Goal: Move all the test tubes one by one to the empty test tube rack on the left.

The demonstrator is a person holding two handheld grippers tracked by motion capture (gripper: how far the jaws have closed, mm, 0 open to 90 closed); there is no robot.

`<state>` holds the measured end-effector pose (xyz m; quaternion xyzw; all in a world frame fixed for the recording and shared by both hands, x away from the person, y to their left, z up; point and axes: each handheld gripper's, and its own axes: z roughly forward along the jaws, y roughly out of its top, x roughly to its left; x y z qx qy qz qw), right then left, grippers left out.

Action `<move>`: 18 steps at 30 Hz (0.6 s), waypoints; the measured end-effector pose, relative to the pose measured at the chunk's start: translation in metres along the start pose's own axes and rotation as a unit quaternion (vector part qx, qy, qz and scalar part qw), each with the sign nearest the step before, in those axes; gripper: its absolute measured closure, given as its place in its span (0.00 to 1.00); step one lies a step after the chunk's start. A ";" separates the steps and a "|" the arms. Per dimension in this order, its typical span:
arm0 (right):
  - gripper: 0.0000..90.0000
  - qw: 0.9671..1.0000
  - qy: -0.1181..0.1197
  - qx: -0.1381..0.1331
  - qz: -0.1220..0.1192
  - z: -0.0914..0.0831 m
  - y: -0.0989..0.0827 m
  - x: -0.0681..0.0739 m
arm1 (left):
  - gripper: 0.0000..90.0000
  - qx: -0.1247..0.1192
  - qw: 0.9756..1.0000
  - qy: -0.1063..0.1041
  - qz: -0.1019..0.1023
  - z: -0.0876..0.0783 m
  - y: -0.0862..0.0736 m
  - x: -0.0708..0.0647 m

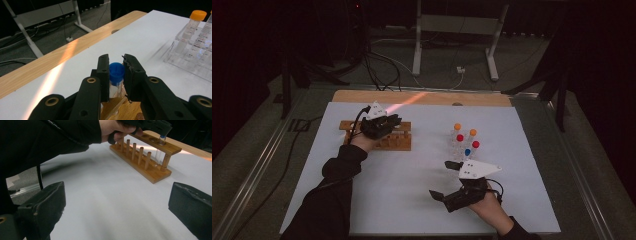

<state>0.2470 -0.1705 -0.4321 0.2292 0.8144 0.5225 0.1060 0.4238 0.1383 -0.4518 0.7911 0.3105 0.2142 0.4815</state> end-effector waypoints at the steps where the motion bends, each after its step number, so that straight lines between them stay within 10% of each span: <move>1: 0.01 1.000 0.000 0.000 0.001 0.000 0.000 0.000 | 0.86 0.001 1.000 -0.001 -0.001 0.000 0.000 0.000; 18: 0.01 0.999 -0.017 -0.030 -0.027 -0.017 0.008 -0.007 | 0.46 -0.049 0.997 -0.060 -0.020 -0.044 0.023 -0.008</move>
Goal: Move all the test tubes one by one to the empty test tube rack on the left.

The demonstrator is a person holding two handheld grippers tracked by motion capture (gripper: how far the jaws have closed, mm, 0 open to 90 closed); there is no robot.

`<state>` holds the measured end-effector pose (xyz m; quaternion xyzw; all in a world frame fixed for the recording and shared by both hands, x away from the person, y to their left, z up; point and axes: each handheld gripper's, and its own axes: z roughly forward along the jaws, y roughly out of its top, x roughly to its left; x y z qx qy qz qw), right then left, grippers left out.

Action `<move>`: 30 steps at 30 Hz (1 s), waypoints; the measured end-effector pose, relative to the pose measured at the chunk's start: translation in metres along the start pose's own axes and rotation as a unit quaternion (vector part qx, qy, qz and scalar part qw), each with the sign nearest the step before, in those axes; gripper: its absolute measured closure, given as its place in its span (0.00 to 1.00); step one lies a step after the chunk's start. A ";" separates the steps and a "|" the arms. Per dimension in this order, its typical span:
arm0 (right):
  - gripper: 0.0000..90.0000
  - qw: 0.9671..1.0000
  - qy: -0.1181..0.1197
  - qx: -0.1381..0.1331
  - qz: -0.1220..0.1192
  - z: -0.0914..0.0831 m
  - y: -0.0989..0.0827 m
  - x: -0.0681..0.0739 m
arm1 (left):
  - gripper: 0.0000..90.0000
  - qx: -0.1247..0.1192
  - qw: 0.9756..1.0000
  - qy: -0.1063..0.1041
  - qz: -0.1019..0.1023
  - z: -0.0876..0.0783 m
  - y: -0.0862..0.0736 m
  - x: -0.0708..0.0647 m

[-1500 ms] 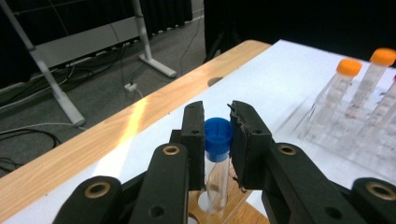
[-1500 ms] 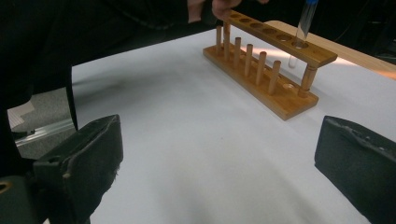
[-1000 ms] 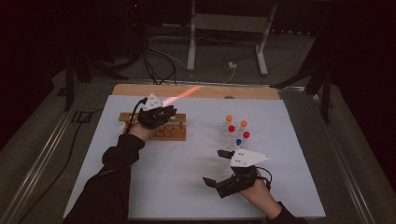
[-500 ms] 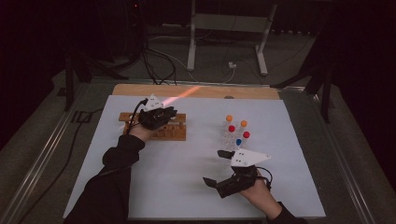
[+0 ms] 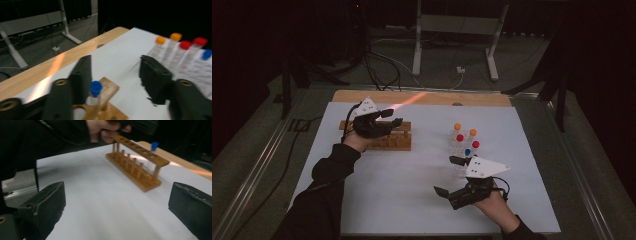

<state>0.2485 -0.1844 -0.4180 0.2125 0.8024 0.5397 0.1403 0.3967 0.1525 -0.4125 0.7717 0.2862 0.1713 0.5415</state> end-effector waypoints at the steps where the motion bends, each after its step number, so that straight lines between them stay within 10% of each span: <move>1: 0.01 1.000 -0.005 0.000 0.001 -0.003 0.001 -0.002 | 0.43 -0.003 1.000 -0.007 -0.002 -0.004 0.001 -0.002; 12: 0.01 0.996 -0.083 0.014 0.039 -0.033 0.001 -0.037 | 0.02 -0.007 0.997 -0.073 -0.004 -0.040 -0.011 -0.035; 21: 0.01 0.991 -0.118 0.036 0.056 -0.033 -0.011 -0.053 | 0.01 -0.013 0.995 -0.098 0.007 -0.062 -0.022 -0.064; 30: 0.22 0.984 -0.147 0.070 0.073 -0.025 -0.026 -0.058 | 0.01 -0.015 0.993 -0.113 0.008 -0.077 -0.040 -0.082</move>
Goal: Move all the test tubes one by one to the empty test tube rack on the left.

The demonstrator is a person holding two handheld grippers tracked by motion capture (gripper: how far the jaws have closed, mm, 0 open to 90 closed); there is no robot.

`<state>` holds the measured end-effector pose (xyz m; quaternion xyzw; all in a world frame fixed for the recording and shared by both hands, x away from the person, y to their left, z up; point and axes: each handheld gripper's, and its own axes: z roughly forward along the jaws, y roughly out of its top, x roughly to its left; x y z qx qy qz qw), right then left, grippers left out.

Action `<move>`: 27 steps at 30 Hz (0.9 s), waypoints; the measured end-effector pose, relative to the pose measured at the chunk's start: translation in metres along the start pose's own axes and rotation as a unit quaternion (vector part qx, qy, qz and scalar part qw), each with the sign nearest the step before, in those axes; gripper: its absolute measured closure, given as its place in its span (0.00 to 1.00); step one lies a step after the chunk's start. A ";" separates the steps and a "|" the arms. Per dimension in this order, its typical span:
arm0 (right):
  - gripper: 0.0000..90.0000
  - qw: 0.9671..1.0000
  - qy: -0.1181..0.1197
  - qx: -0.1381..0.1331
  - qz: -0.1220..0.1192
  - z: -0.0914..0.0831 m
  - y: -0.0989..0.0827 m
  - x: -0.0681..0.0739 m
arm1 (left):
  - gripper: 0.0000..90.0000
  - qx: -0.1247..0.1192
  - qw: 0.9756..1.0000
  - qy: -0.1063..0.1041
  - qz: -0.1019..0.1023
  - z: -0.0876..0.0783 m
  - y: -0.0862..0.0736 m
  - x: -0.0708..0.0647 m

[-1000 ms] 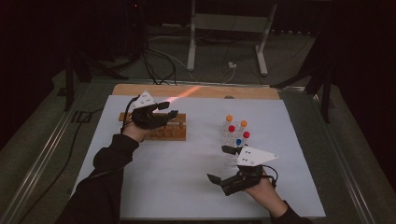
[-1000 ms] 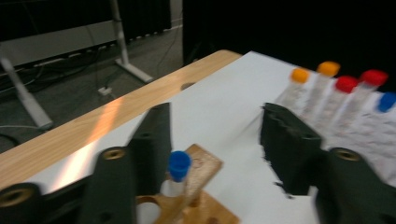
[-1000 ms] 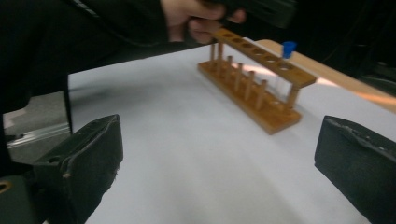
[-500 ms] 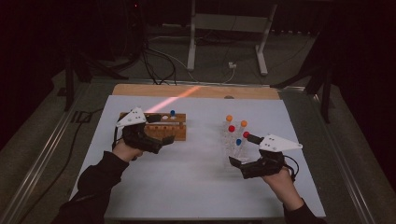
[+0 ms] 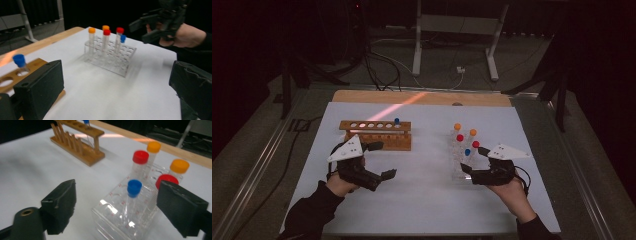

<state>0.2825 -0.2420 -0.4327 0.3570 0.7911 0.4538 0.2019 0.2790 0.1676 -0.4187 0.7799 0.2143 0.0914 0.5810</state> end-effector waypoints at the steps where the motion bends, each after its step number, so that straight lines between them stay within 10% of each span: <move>1: 0.27 1.000 -0.002 0.003 -0.002 0.001 -0.001 0.000 | 0.01 -0.001 1.000 -0.002 0.000 -0.001 -0.002 -0.002; 12: 0.62 0.999 -0.025 0.046 0.010 0.014 -0.010 -0.005 | 0.01 0.005 1.000 -0.008 -0.001 -0.003 -0.019 -0.014; 27: 0.78 0.996 -0.029 0.082 0.025 0.032 -0.013 -0.011 | 0.01 0.015 1.000 -0.013 -0.002 0.000 -0.025 -0.013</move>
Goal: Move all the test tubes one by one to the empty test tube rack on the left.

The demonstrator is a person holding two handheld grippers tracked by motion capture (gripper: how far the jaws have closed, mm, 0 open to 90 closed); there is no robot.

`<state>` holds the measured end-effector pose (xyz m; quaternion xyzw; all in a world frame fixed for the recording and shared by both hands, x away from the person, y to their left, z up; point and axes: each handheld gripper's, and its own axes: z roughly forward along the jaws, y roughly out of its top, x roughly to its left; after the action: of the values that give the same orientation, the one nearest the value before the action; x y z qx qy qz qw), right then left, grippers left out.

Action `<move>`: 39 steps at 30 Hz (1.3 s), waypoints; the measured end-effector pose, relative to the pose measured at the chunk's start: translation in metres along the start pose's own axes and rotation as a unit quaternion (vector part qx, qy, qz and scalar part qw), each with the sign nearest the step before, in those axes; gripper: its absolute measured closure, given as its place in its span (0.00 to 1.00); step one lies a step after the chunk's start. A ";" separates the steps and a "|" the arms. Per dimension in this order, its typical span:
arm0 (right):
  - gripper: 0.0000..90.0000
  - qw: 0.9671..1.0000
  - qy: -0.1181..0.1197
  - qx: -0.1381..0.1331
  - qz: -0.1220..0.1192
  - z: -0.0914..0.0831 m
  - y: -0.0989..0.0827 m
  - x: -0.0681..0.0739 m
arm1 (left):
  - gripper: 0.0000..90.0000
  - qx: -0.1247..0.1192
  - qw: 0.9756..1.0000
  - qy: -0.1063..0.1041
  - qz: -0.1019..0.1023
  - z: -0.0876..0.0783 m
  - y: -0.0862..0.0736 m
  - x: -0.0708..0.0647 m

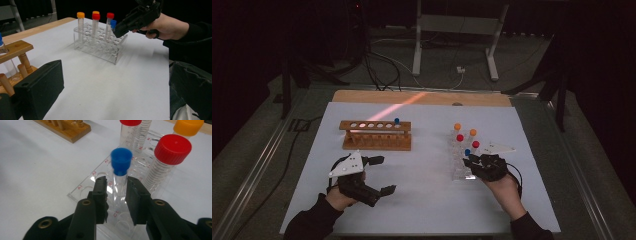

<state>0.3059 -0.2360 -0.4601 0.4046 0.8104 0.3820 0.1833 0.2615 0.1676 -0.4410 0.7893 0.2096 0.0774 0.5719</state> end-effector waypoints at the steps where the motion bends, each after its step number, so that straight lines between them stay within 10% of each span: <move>1: 0.78 1.000 0.002 0.000 -0.001 0.001 0.000 0.000 | 0.01 0.000 1.000 0.000 0.000 0.000 0.000 0.000; 14: 0.86 1.000 -0.009 -0.006 -0.002 0.003 0.003 0.000 | 0.01 -0.002 1.000 0.001 -0.005 -0.001 -0.001 0.003; 29: 0.86 0.997 -0.024 -0.071 -0.024 -0.036 0.020 0.009 | 0.01 -0.003 1.000 -0.002 -0.004 -0.002 0.000 0.004; 39: 0.86 0.994 0.013 -0.101 -0.048 -0.048 0.030 0.031 | 0.01 -0.002 1.000 -0.006 -0.001 0.000 0.003 0.002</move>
<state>0.2737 -0.2225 -0.4060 0.3393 0.7884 0.4583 0.2307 0.2639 0.1677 -0.4389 0.7883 0.2074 0.0726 0.5747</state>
